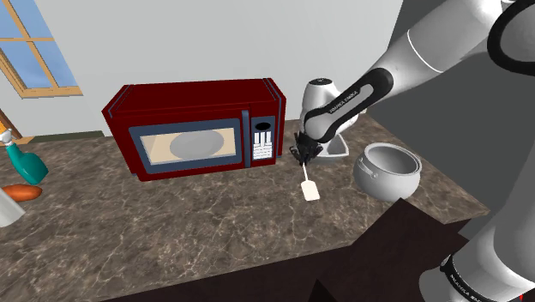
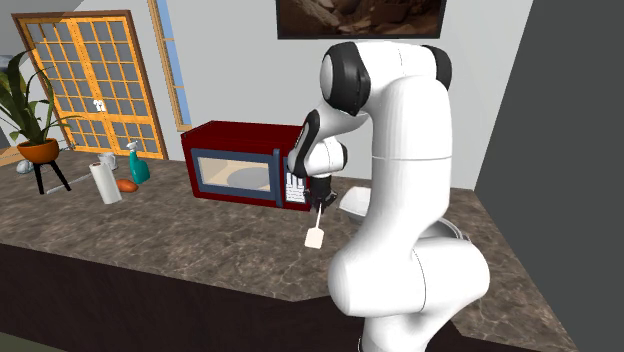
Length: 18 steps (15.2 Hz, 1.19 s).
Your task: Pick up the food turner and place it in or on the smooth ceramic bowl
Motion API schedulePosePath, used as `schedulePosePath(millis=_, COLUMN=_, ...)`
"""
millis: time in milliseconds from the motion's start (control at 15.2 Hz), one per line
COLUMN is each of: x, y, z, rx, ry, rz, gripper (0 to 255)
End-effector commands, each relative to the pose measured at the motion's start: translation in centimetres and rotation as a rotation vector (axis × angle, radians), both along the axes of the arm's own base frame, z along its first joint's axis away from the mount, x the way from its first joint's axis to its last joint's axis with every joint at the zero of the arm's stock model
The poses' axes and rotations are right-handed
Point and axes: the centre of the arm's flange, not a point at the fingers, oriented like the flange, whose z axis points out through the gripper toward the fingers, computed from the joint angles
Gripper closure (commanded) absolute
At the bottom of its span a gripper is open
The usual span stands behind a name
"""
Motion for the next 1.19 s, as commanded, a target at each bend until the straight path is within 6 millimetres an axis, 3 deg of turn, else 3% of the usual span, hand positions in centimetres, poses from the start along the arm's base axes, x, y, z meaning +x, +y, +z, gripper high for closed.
schedulePosePath(millis=0, x=-0.1, y=0.0, z=1.1, rx=0.000, ry=0.001, rz=0.000, gripper=255)
schedulePosePath(millis=264, x=-0.1, y=0.0, z=3.1, rx=0.000, ry=0.001, rz=0.000, gripper=255)
schedulePosePath(millis=1122, x=6.8, y=-15.8, z=4.0, rx=0.000, ry=0.001, rz=0.000, gripper=255)
